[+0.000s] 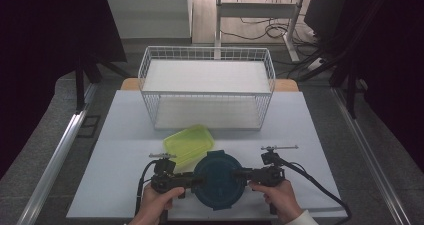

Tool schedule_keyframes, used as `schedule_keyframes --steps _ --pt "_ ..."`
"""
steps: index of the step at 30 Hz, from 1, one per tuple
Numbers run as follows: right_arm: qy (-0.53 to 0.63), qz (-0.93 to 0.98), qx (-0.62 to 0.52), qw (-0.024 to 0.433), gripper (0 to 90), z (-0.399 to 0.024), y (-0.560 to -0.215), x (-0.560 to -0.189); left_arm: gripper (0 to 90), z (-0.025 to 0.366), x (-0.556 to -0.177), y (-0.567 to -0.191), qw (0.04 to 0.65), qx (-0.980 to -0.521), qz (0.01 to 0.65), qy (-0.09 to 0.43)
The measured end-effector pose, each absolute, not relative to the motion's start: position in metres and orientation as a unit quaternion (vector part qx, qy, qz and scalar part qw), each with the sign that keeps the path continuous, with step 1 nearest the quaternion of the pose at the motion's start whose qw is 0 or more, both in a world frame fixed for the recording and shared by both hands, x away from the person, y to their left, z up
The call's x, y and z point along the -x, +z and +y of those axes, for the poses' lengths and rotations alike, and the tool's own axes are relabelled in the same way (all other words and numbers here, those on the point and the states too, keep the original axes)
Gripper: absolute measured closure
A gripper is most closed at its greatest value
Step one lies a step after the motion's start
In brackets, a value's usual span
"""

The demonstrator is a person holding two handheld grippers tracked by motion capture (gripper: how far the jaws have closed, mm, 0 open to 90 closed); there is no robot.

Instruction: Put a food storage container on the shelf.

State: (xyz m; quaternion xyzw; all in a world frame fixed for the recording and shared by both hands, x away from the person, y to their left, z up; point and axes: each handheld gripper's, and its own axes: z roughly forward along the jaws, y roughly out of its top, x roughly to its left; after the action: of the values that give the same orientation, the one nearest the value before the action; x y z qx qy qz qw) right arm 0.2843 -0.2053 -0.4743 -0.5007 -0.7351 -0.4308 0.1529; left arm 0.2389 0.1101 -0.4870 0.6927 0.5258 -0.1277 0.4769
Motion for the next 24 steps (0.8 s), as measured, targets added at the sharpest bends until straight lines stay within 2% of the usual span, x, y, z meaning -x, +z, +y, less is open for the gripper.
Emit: schedule_keyframes --steps 24 --pt "-0.462 -0.729 0.490 0.127 37.4 -0.212 -0.433 -0.307 43.0 0.106 -0.270 -0.439 0.494 -0.706 0.498 -0.094"
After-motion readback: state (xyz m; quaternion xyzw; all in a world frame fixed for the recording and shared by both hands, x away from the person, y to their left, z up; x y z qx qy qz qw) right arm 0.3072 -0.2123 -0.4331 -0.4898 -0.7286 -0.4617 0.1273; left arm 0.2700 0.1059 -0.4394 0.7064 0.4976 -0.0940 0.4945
